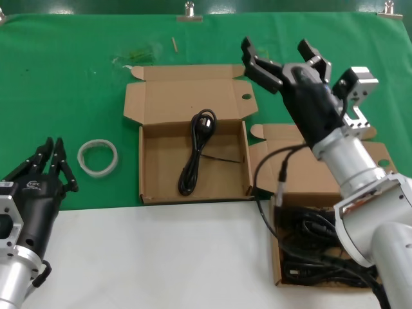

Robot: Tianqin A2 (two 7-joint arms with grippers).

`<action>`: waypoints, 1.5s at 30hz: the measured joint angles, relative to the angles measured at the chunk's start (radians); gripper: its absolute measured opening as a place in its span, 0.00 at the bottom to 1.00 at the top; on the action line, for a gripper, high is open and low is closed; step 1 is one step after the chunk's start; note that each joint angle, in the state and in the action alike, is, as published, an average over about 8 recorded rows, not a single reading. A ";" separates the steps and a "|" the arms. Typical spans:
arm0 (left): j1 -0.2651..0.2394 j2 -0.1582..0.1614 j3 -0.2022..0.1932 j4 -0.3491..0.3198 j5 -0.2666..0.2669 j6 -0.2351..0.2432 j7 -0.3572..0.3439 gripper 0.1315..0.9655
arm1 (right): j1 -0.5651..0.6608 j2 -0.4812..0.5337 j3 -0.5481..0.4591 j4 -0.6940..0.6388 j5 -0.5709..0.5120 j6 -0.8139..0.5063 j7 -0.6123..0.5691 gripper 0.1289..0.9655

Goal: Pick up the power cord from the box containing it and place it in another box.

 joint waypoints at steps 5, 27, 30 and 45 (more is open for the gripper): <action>0.000 0.000 0.000 0.000 0.000 0.000 0.000 0.07 | -0.036 0.013 0.005 0.036 -0.044 0.027 0.031 0.99; 0.000 0.000 0.000 0.000 0.000 0.000 0.000 0.35 | -0.207 0.075 0.027 0.211 -0.257 0.153 0.178 1.00; 0.000 0.000 0.000 0.000 0.000 0.000 0.000 0.36 | -0.231 0.084 0.030 0.234 -0.286 0.171 0.198 1.00; 0.000 0.000 0.000 0.000 0.000 0.000 0.000 0.54 | -0.348 0.126 0.045 0.353 -0.431 0.257 0.298 1.00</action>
